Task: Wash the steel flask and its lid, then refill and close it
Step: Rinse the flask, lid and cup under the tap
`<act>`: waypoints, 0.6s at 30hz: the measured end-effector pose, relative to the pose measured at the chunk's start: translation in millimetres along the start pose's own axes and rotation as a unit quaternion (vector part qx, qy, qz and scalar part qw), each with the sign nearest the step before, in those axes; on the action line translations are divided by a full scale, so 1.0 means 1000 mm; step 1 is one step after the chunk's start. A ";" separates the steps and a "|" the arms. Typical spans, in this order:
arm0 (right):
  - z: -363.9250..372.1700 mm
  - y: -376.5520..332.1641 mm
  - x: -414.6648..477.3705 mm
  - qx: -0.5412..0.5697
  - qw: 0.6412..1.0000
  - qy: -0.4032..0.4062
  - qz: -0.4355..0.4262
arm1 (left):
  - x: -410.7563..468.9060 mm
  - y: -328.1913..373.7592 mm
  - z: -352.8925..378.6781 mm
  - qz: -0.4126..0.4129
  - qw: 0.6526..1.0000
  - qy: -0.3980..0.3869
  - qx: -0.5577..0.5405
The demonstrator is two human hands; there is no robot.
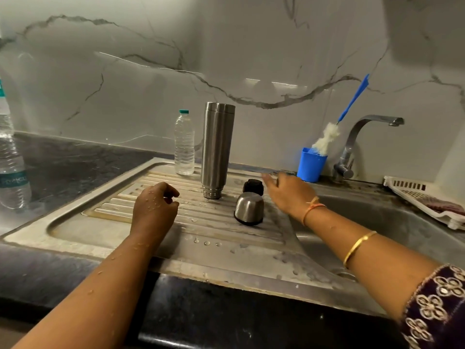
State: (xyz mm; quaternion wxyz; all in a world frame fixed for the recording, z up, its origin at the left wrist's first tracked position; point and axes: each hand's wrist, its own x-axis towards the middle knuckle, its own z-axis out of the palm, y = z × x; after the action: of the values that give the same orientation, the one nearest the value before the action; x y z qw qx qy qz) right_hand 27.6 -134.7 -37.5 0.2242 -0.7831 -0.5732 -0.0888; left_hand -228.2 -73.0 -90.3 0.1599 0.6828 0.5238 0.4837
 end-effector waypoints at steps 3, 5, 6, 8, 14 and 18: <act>-0.005 0.036 -0.007 -0.002 1.000 -0.010 0.020 | -0.001 0.002 0.001 0.012 1.000 -0.024 0.008; -0.006 0.057 -0.012 -0.021 0.989 -0.127 0.077 | -0.003 0.003 0.001 0.020 0.999 -0.036 0.016; -0.008 0.065 -0.015 -0.011 0.978 -0.176 0.111 | -0.003 0.003 0.000 0.022 0.999 -0.038 0.019; -0.014 0.073 -0.018 0.036 0.965 -0.212 0.152 | -0.002 0.002 -0.001 0.024 0.999 -0.039 0.022; -0.046 0.077 -0.018 0.402 0.893 -0.126 0.155 | -0.003 0.001 -0.001 0.035 0.998 -0.038 0.035; -0.046 0.089 -0.030 0.156 0.944 -0.248 0.149 | -0.003 0.000 -0.002 0.047 0.997 -0.040 0.036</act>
State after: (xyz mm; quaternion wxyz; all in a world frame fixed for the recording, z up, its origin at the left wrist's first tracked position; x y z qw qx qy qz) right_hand 106.7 -202.9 -30.8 0.2053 -0.8117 -0.4944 0.2335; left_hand -230.0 -76.4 -91.4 0.1331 0.7305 0.5012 0.4443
